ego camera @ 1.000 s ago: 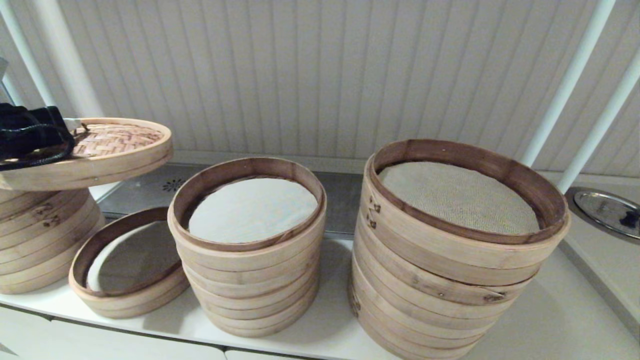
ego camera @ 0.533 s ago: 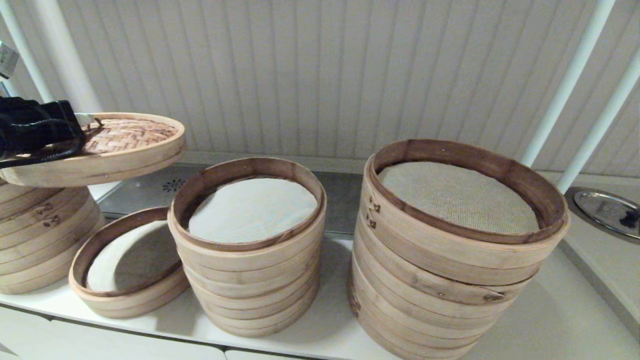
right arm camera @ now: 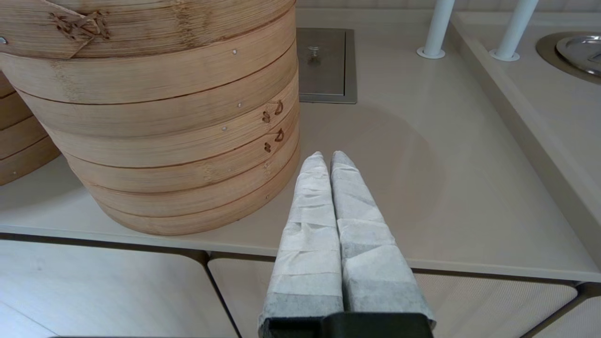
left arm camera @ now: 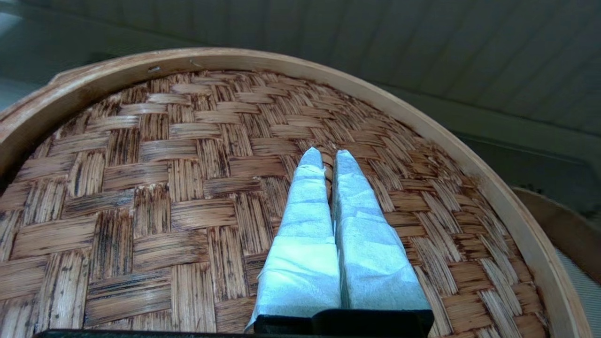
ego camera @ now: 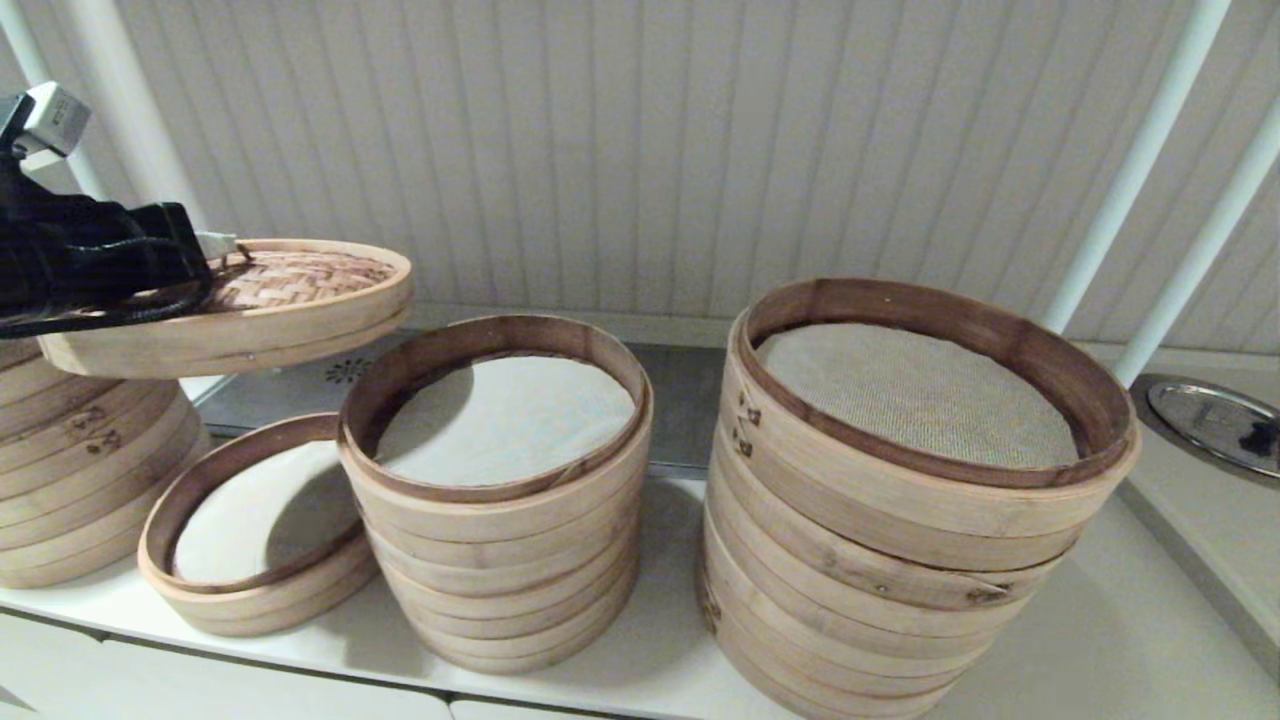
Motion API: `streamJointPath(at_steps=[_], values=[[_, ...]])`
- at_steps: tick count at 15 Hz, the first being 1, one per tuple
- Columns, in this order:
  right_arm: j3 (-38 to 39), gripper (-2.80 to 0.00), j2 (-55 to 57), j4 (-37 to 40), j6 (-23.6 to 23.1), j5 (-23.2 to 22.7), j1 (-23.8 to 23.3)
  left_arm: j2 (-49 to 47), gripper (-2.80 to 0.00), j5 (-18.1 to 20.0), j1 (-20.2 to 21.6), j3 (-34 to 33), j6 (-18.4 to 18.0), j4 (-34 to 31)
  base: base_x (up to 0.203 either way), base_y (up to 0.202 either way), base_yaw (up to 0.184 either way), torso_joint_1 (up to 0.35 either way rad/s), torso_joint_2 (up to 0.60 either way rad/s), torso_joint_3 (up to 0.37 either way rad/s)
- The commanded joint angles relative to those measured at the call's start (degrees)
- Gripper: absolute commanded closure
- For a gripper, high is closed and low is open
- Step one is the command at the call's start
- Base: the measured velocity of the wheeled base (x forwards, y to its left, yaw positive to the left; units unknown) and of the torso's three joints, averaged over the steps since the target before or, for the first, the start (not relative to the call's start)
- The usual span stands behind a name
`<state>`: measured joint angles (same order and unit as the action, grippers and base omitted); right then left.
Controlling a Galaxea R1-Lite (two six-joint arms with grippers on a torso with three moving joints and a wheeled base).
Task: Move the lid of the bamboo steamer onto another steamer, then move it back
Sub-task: Put the steamer
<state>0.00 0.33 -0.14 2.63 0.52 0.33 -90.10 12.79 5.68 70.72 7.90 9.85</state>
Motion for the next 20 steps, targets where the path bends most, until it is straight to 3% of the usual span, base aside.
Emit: streamJointPath(at_steps=[1, 7, 20], values=[[0.2, 0.00, 0.0, 0.0, 0.0, 0.0, 0.0, 0.2, 0.00, 0.0, -1.3, 1.0, 0.1, -0.4, 0.000, 0.000, 0.000, 0.000, 0.00, 0.000], [0.2, 0.00, 0.0, 0.0, 0.0, 0.0, 0.0, 0.2, 0.00, -2.9, -6.3, 1.6, 0.4, -1.7, 0.000, 0.000, 0.000, 0.000, 0.00, 0.000], [0.2, 0.00, 0.0, 0.0, 0.0, 0.0, 0.0, -0.3, 0.00, -4.5, -15.3, 3.6, 2.0, -5.1, 0.000, 0.000, 0.000, 0.000, 0.00, 0.000]])
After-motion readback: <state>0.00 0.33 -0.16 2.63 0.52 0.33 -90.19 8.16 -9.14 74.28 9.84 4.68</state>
